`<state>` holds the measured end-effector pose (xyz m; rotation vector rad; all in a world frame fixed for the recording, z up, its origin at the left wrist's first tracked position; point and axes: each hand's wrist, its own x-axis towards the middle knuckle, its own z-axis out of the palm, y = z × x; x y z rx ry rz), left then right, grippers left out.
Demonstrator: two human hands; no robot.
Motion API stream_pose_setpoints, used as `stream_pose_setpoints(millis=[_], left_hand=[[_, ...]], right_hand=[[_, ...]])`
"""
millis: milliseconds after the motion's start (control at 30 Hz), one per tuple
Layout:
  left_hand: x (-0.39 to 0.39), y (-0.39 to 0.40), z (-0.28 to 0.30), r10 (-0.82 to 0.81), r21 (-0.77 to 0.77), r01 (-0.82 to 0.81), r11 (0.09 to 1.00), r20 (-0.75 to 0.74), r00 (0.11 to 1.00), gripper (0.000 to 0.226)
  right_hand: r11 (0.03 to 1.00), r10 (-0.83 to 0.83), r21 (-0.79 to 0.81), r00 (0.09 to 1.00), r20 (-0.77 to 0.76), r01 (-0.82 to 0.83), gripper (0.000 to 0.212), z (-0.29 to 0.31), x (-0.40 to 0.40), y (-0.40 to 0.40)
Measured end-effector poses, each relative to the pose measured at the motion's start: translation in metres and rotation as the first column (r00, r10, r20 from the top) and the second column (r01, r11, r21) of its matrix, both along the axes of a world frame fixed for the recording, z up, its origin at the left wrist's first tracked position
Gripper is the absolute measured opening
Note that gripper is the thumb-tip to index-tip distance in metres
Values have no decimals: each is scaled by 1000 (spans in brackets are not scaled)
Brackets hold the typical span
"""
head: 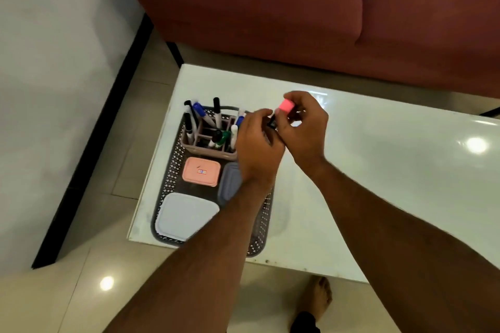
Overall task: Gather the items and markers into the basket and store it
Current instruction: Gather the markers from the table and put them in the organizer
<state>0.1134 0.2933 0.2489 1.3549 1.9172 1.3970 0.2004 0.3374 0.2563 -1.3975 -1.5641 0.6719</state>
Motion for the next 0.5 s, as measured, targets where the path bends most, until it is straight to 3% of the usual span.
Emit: stream_pose_setpoints(millis=[100, 233, 500], left_hand=[[-39, 5, 10, 128, 104, -123, 987, -41, 991, 22], [-86, 1, -4, 248, 59, -245, 968, -54, 967, 26], [-119, -24, -37, 184, -153, -184, 971, -9, 983, 30]], right_hand=[[993, 99, 69, 995, 21, -100, 28, 9, -43, 7], [976, 200, 55, 969, 144, -210, 31, 8, -84, 8], [938, 327, -63, 809, 489, -341, 25, -17, -109, 5]])
